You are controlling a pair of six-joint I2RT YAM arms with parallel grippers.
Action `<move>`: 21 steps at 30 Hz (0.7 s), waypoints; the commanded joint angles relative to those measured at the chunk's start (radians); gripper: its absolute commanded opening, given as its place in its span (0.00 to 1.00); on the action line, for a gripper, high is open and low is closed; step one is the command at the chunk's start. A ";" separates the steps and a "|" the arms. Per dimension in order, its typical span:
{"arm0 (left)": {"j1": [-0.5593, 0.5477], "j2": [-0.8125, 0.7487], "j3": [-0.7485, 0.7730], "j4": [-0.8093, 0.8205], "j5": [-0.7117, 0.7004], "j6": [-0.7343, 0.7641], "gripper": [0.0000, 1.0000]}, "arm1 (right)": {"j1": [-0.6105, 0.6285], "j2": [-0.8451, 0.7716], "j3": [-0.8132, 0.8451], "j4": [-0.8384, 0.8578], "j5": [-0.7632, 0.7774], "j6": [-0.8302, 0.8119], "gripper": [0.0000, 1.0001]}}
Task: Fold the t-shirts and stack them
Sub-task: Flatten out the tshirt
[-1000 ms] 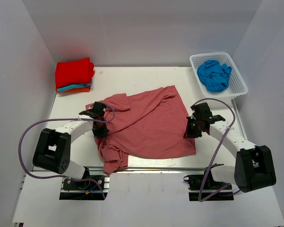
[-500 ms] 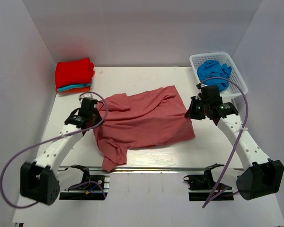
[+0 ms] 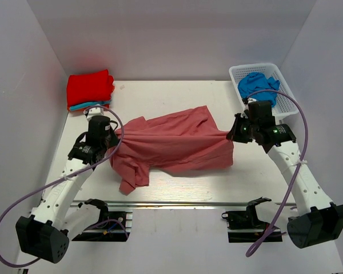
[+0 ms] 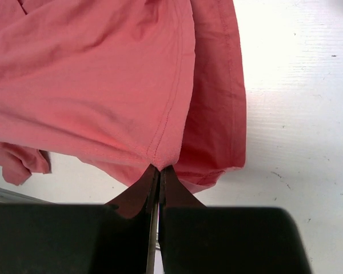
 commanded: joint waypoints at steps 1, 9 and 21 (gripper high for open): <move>0.004 0.035 0.023 0.063 -0.019 0.022 0.00 | -0.001 -0.007 0.004 0.033 0.038 -0.004 0.00; 0.004 0.301 0.109 0.201 -0.040 0.078 0.00 | 0.001 0.203 0.038 0.156 0.185 0.030 0.00; 0.022 0.827 0.456 0.276 0.007 0.170 0.00 | -0.027 0.702 0.298 0.148 0.351 0.028 0.00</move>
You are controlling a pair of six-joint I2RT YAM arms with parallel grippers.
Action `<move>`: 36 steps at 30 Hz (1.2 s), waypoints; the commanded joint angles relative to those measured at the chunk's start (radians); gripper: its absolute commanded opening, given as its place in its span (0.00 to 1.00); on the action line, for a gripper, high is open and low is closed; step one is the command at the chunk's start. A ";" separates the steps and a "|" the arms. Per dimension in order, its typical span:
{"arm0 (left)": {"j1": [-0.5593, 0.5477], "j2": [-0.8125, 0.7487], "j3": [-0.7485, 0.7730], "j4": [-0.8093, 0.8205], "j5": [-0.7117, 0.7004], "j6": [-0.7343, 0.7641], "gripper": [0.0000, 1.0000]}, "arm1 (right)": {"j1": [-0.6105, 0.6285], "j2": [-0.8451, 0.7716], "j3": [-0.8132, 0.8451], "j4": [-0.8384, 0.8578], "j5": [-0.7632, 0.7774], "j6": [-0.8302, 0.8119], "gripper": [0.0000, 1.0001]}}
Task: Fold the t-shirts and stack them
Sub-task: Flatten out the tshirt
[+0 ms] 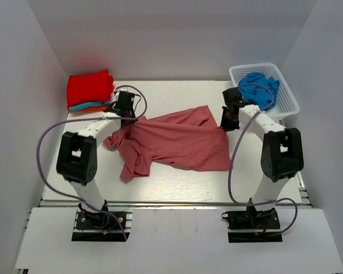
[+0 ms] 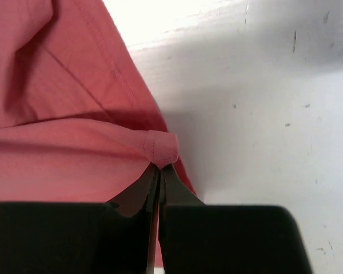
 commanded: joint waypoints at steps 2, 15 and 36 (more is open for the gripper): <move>0.018 0.151 0.155 0.040 0.064 0.065 0.00 | -0.023 0.116 0.132 0.008 0.060 -0.007 0.00; 0.047 0.194 0.346 -0.106 0.133 0.114 0.99 | -0.046 0.229 0.290 -0.035 0.026 -0.038 0.56; 0.035 -0.463 -0.487 -0.291 0.163 -0.134 0.90 | -0.069 -0.166 -0.224 0.028 0.097 0.088 0.90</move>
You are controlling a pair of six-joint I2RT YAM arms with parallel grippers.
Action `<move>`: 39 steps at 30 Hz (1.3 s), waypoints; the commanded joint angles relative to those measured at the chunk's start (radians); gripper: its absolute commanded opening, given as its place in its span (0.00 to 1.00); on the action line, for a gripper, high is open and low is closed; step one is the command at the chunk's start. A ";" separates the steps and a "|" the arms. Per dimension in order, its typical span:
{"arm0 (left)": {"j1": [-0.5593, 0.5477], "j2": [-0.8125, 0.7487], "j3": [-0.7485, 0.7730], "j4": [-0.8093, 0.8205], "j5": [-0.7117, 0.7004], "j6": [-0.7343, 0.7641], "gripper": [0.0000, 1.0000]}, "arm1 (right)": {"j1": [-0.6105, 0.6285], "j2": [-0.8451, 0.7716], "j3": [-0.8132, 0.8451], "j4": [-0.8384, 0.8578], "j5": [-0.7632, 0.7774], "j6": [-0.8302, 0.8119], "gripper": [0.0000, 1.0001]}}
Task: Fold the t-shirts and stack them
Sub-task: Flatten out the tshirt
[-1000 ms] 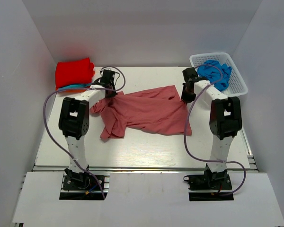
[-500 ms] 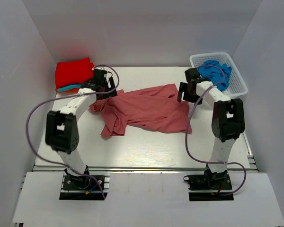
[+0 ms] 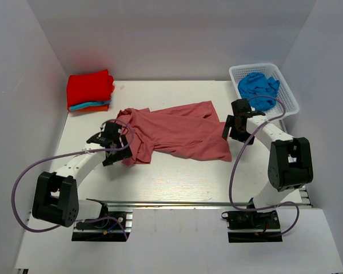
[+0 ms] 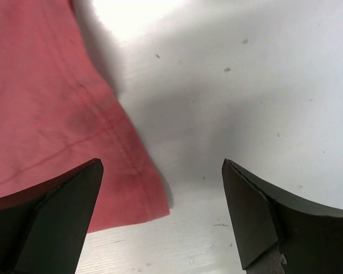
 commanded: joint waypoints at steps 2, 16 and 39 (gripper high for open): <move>0.001 -0.020 -0.080 0.031 0.026 -0.054 0.78 | -0.009 -0.060 -0.041 0.008 0.011 0.033 0.90; 0.010 -0.029 -0.140 0.189 -0.057 -0.053 0.71 | -0.011 -0.065 -0.058 0.016 -0.032 -0.001 0.90; 0.010 -0.152 -0.269 0.396 0.103 0.079 0.00 | -0.011 -0.033 -0.126 0.218 -0.152 -0.095 0.80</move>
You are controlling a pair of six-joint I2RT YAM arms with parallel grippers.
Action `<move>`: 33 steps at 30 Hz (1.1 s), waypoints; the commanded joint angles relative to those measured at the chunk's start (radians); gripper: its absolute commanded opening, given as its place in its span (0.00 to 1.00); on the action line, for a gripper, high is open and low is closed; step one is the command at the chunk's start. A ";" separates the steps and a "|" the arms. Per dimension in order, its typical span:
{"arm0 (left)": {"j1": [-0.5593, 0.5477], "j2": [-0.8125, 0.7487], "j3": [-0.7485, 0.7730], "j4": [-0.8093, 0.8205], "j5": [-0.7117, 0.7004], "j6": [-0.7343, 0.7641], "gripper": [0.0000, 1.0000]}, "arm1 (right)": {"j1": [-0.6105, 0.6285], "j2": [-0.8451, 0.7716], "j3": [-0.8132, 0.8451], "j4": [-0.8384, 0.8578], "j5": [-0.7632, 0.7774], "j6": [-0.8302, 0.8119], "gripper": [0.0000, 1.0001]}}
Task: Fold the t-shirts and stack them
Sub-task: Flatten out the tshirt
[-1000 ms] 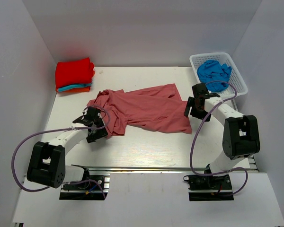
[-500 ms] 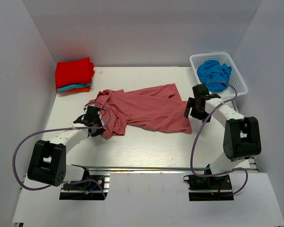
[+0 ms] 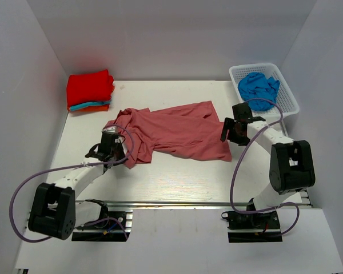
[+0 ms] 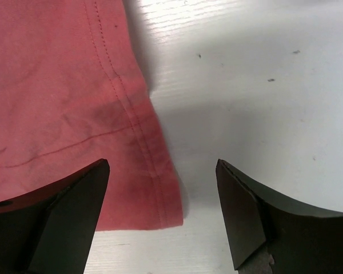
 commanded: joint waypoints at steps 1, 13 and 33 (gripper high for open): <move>0.003 -0.072 -0.009 0.030 0.001 0.019 0.00 | -0.003 0.037 -0.008 0.084 -0.040 -0.028 0.80; 0.003 -0.095 -0.018 0.021 0.000 0.028 0.00 | -0.005 0.115 -0.008 0.136 0.029 0.003 0.57; 0.003 -0.058 0.001 0.012 0.000 0.019 0.00 | 0.008 0.048 0.016 0.055 0.045 -0.009 0.03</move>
